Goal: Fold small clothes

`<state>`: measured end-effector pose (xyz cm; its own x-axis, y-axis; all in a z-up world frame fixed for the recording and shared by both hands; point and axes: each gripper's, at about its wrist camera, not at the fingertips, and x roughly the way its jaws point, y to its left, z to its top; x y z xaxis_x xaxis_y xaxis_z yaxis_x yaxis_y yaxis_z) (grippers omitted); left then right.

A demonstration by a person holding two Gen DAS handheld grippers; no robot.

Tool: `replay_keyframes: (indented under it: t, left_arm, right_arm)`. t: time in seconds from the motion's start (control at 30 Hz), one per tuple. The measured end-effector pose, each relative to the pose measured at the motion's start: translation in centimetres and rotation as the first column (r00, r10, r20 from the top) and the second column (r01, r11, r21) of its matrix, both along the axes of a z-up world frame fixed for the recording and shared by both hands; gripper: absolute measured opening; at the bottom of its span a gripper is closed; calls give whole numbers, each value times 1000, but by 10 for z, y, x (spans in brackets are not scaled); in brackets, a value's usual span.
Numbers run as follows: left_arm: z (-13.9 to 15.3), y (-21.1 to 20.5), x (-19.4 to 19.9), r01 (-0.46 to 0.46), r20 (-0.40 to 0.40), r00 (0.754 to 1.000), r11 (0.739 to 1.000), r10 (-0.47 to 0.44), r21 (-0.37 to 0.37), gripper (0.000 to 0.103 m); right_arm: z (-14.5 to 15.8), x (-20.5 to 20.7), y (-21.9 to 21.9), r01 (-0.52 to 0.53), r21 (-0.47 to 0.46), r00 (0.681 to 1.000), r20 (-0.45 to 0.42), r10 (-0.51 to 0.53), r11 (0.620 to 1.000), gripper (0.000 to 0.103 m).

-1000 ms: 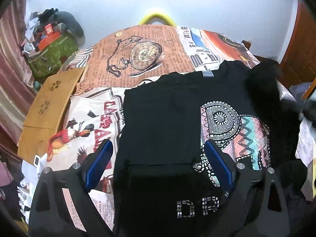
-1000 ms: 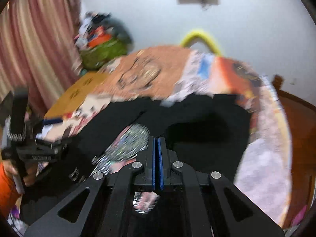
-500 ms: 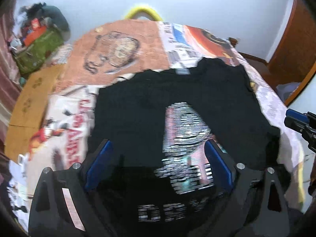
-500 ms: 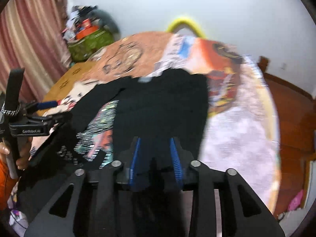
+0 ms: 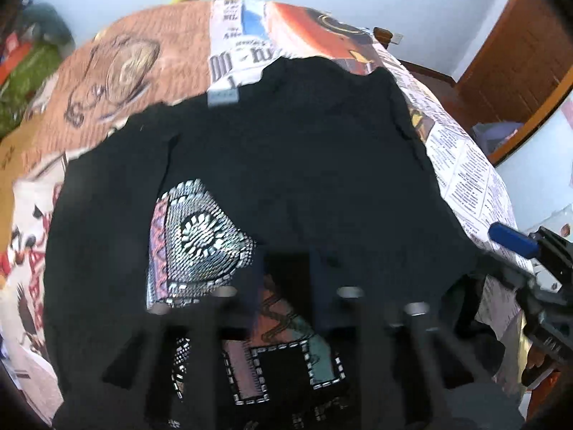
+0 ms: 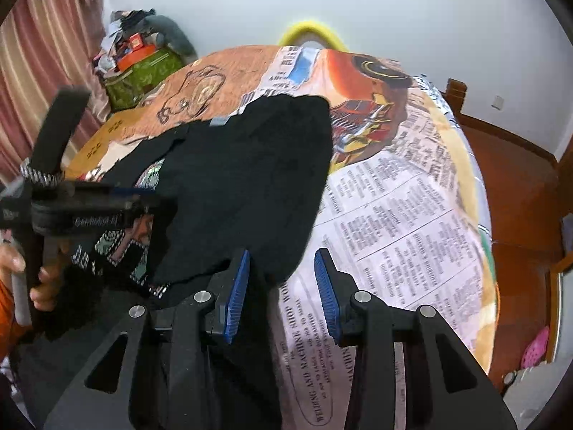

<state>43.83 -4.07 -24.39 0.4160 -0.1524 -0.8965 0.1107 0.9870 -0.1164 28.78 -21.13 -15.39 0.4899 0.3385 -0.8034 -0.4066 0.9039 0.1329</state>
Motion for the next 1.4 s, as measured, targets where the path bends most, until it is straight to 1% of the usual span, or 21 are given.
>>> replay_keyframes:
  t: [0.03, 0.17, 0.23, 0.3, 0.37, 0.43, 0.5, 0.57, 0.63, 0.67, 0.7, 0.73, 0.8, 0.87, 0.9, 1.03, 1.13, 1.27, 1.3, 1.4]
  left_arm:
    - [2, -3, 0, 8, 5, 1000, 1000, -8, 10, 5]
    - [12, -7, 0, 12, 65, 998, 997, -17, 74, 5]
    - [16, -3, 2, -6, 89, 996, 995, -3, 103, 4]
    - [15, 1, 5, -25, 93, 996, 991, 13, 128, 5]
    - [10, 5, 9, -37, 85, 996, 987, 24, 157, 5]
    - [1, 8, 12, -35, 60, 998, 982, 25, 186, 11]
    - [1, 10, 6, -28, 75, 997, 977, 12, 211, 15]
    - [6, 12, 0, -21, 85, 996, 975, 2, 222, 20]
    - [17, 18, -10, -7, 97, 995, 979, -13, 204, 35]
    - [23, 22, -15, -6, 108, 994, 980, -16, 200, 40]
    - [30, 27, -22, -8, 124, 992, 980, -17, 201, 48]
    - [38, 34, -30, -13, 142, 990, 979, -16, 204, 54]
    - [51, 49, -45, -31, 167, 986, 978, -4, 205, 59]
    - [62, 70, -61, -61, 174, 984, 979, 27, 192, 61]
    - [64, 79, -68, -73, 172, 984, 980, 40, 187, 62]
    - [65, 119, -101, -136, 151, 983, 973, 108, 185, 65]
    - [56, 150, -126, -190, 111, 979, 968, 173, 167, 65]
    - [33, 183, -153, -259, 47, 966, 953, 255, 155, 66]
    - [24, 192, -160, -277, 18, 960, 949, 278, 147, 66]
    - [3, 204, -176, -297, -53, 951, 949, 303, 103, 66]
  right_arm:
    - [-1, -1, 2, -5, 0, 1000, 1, 5, 1000, 35]
    - [1, -4, 8, -20, 19, 1000, 8, 20, 1000, 38]
    - [0, -5, 13, -34, 22, 999, 13, 34, 999, 38]
    - [-6, -3, 19, -48, 1, 999, 3, 48, 999, 38]
    - [-18, 0, 26, -58, -35, 998, -28, 57, 998, 38]
    - [-28, 2, 30, -65, -57, 997, -54, 62, 996, 39]
    - [-30, -1, 34, -72, -90, 997, -36, 69, 993, 38]
    - [-26, -3, 34, -75, -101, 997, -41, 71, 992, 38]
    - [-19, -7, 32, -69, -95, 997, -40, 66, 993, 38]
    - [-15, -9, 30, -64, -95, 998, -35, 61, 993, 38]
    - [-10, -11, 27, -58, -94, 998, -29, 55, 994, 38]
    - [-6, -14, 25, -52, -89, 998, -23, 50, 995, 38]
    - [5, -21, 18, -33, -72, 999, -9, 33, 997, 38]
    - [13, -28, 11, -14, -65, 1000, 0, 14, 998, 41]
    - [17, -33, 7, -4, -62, 1000, 4, 4, 998, 44]
    - [22, -49, -3, 29, -71, 1000, 8, -28, 997, 44]
    - [16, -61, -11, 51, -71, 998, -25, -53, 996, 44]
    - [-1, -76, -17, 70, -69, 992, -98, -77, 995, 44]
    - [-7, -79, -18, 73, -70, 989, -120, -81, 995, 44]
    - [-21, -87, -18, 76, -57, 981, -174, -85, 995, 44]
